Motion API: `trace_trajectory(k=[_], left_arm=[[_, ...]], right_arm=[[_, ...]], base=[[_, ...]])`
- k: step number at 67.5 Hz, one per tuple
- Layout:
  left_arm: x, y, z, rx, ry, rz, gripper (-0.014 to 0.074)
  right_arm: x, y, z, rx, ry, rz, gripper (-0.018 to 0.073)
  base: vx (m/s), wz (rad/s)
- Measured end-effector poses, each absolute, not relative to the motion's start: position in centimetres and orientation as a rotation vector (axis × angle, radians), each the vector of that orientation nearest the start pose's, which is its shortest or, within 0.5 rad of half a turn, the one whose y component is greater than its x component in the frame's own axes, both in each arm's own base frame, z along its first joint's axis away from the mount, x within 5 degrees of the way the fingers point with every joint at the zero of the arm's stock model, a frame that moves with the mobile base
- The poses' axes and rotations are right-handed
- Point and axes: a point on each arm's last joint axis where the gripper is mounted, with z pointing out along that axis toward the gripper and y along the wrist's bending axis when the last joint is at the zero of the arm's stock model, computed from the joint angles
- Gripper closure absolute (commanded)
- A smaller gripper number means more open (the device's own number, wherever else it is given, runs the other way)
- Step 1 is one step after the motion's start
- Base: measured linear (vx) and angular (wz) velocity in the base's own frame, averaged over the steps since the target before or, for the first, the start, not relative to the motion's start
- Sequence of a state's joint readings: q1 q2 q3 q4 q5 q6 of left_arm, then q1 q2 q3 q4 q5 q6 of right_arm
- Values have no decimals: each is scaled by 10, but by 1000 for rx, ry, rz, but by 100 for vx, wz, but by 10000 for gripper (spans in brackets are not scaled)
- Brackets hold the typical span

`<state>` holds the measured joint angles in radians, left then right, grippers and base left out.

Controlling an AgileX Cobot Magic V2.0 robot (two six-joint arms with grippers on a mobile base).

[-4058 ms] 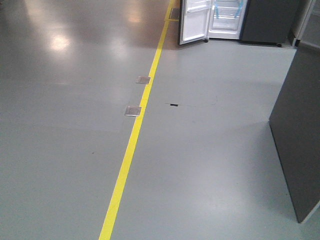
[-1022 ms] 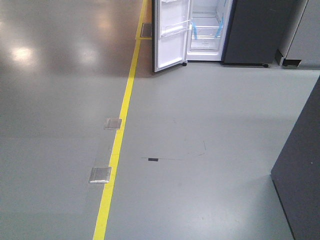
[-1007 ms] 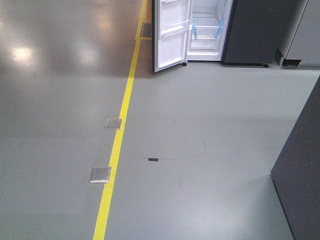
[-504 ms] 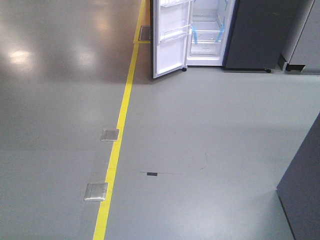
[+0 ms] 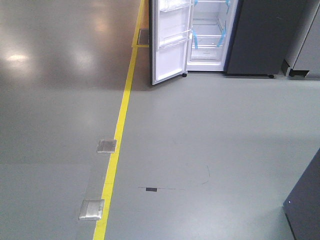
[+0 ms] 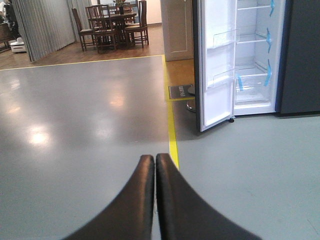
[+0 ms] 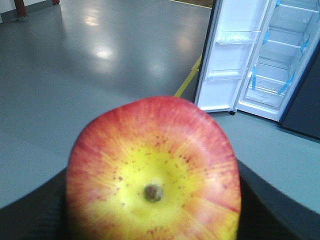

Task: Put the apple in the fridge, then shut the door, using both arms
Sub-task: 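Drive the base toward the open white refrigerator, then drive closer to the refrigerator, apple held in the right gripper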

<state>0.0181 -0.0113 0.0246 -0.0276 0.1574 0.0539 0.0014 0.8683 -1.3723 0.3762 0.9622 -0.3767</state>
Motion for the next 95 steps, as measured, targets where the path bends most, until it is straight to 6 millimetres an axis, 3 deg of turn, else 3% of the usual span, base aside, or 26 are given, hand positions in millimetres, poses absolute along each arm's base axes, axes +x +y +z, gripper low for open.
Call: trace_trajectory(k=[95], left_arm=[[56, 1, 191, 10, 1654, 30, 602]], right_arm=[[125, 28, 493, -352, 1862, 188, 517]], base=[[23, -3]])
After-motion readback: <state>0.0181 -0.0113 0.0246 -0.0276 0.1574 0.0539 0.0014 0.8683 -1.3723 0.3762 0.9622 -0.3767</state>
